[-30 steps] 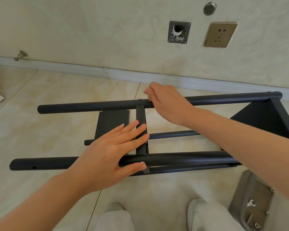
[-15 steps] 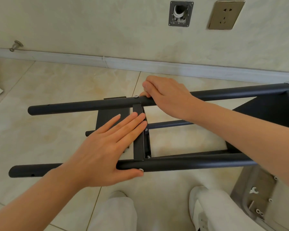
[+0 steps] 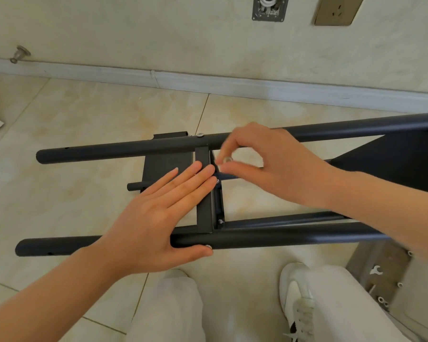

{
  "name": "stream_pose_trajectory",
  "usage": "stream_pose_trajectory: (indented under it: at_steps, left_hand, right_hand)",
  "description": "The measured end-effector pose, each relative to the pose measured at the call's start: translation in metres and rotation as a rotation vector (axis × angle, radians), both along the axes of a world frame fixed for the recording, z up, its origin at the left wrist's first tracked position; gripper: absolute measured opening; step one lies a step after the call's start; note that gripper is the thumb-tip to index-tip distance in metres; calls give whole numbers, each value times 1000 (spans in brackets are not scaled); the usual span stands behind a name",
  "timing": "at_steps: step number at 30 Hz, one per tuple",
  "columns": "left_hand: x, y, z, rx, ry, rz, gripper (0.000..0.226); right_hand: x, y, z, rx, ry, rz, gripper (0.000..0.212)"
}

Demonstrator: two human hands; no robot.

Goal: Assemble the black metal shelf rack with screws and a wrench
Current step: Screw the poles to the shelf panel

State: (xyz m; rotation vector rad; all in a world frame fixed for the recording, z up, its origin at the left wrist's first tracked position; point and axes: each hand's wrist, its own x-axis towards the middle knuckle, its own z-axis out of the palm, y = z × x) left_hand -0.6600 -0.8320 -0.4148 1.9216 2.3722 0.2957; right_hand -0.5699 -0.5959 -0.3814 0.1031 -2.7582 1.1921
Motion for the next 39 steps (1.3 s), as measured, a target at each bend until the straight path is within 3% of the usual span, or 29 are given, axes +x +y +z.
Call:
stream_pose_trajectory:
  at_steps: [4,9,15,26,39]
  left_hand:
    - [0,0,-1,11,-15,0,94]
    - [1,0,-1,20,-35,1,93]
    - [2,0,0,29,-52,11,94]
    - [4,0,1,38,-52,22,94]
    - [4,0,1,34,-68,29,93]
  right_hand:
    - [21,6,-13,-135,-142,63,2]
    - [13,5,-33,-223,-477,82,4]
    - [-15,-17,-50,-224,-596,193,8]
    - [-17,-24,-64,-537,-686,204,13]
    - [-19,-23,-58,-583,-692,188,7]
